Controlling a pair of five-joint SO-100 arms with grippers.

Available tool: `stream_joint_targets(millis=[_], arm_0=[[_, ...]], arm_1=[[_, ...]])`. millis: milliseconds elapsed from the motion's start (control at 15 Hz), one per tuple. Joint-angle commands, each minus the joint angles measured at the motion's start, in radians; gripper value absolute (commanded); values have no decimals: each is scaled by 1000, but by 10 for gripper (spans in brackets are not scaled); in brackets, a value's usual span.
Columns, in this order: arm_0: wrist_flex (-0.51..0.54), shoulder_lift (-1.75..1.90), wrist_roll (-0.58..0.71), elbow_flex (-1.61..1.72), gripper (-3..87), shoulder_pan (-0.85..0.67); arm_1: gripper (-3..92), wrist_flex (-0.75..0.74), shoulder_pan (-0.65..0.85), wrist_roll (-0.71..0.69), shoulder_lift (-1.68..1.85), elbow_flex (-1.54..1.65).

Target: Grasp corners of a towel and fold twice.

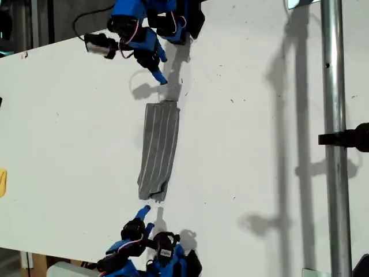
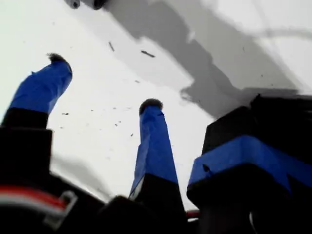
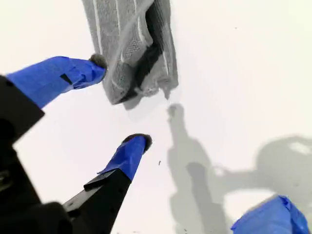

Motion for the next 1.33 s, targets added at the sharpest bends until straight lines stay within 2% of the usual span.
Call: stream_joint_targets(millis=[0,67,133,200,267,467,600,733,867,1000,1267], arm_0=[[-83,344,-189,252,223,173],[-124,520,-304,397,197,273],[-193,721,-339,538,164,368],[-258,902,-337,640,76,419],[-268,1126,-291,772,-27,422],[-330,1137,-267,1031,-29,402],[-341,1152,-175,1028,-29,370],[-342,1152,-167,1029,-29,365],[-342,1152,-173,1031,-29,368],[-342,1152,-176,1031,-29,370],[-341,1152,-178,1031,-29,367]], arm_1=[[299,12,-210,287,239,75],[318,15,-275,356,195,75],[338,29,-325,417,130,69],[363,35,-342,453,92,66],[396,35,-350,472,80,67],[465,14,-305,453,32,80],[464,-206,-127,250,-28,167],[461,-410,-6,133,-232,146],[458,-603,43,109,-537,81],[455,-726,54,120,-821,-25],[442,-727,106,75,-1086,-276]])
